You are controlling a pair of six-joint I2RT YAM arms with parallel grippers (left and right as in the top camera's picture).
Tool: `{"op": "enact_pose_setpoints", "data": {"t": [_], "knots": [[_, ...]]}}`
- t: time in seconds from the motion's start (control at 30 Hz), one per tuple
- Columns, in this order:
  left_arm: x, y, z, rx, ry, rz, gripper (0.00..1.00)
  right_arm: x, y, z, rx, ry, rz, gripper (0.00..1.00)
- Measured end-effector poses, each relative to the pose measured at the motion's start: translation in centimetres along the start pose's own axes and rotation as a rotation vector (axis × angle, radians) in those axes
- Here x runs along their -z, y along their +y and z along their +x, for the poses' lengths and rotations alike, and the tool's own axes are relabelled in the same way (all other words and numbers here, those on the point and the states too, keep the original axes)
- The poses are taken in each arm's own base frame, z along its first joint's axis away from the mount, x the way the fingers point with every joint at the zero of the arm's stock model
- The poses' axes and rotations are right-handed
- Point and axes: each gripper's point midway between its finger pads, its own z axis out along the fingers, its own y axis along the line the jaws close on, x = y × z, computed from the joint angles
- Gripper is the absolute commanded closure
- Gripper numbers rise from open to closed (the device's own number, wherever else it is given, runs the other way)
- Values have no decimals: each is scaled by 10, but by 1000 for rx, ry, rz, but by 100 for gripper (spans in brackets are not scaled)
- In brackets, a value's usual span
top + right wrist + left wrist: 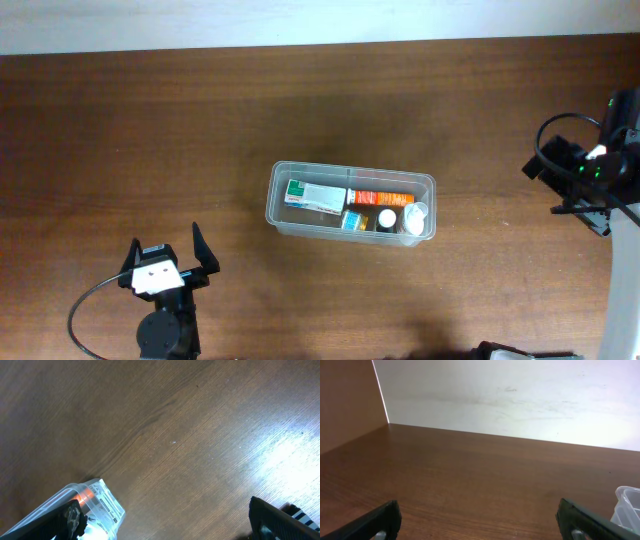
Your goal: Pack container
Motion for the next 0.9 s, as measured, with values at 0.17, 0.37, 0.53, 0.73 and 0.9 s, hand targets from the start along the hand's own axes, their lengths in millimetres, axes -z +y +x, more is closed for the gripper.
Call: {"op": "enact_pose_setpoints", "data": {"t": [0.17, 0.37, 0.53, 0.73, 0.9], "knots": [[0, 0, 0, 0, 0, 0, 0, 28, 5, -6, 83, -178, -24, 2], [0, 0, -1, 1, -2, 1, 0, 82, 21, -2, 283, -544, -211, 2], [0, 0, -1, 1, -4, 1, 0, 58, -8, 45, 355, -630, -229, 2], [0, -1, 0, 1, -3, 4, 0, 4, -35, 96, 382, -663, -250, 2], [0, -1, 0, 1, -3, 5, 0, -24, -33, 109, 379, -755, -324, 2]]}}
